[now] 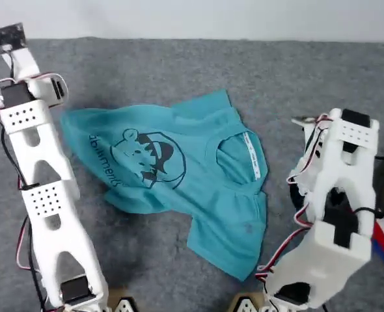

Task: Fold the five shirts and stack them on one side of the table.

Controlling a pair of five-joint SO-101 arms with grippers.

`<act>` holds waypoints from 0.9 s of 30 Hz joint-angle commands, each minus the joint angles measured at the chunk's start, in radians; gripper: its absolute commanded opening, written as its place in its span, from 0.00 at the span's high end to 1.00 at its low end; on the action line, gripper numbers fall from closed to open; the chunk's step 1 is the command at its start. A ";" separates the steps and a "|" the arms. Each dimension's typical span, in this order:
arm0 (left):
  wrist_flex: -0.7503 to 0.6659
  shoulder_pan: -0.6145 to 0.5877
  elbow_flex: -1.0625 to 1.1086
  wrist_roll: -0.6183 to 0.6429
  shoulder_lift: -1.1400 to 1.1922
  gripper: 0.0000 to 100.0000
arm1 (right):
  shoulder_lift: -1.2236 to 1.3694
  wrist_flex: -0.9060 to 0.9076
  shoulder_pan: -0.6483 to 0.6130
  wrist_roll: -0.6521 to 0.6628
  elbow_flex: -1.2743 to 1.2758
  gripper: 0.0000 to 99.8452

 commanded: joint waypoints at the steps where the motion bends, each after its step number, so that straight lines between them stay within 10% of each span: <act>1: 0.110 0.002 -0.048 -0.006 -0.025 0.76 | -0.113 0.038 -0.101 0.048 0.003 0.68; 14: 0.229 -0.201 0.101 -0.012 -0.150 0.76 | -0.272 -0.127 -0.545 0.031 0.361 0.68; 27: 0.226 -0.279 1.211 -0.181 -0.896 0.76 | 0.058 -0.344 -0.542 -0.014 0.239 0.79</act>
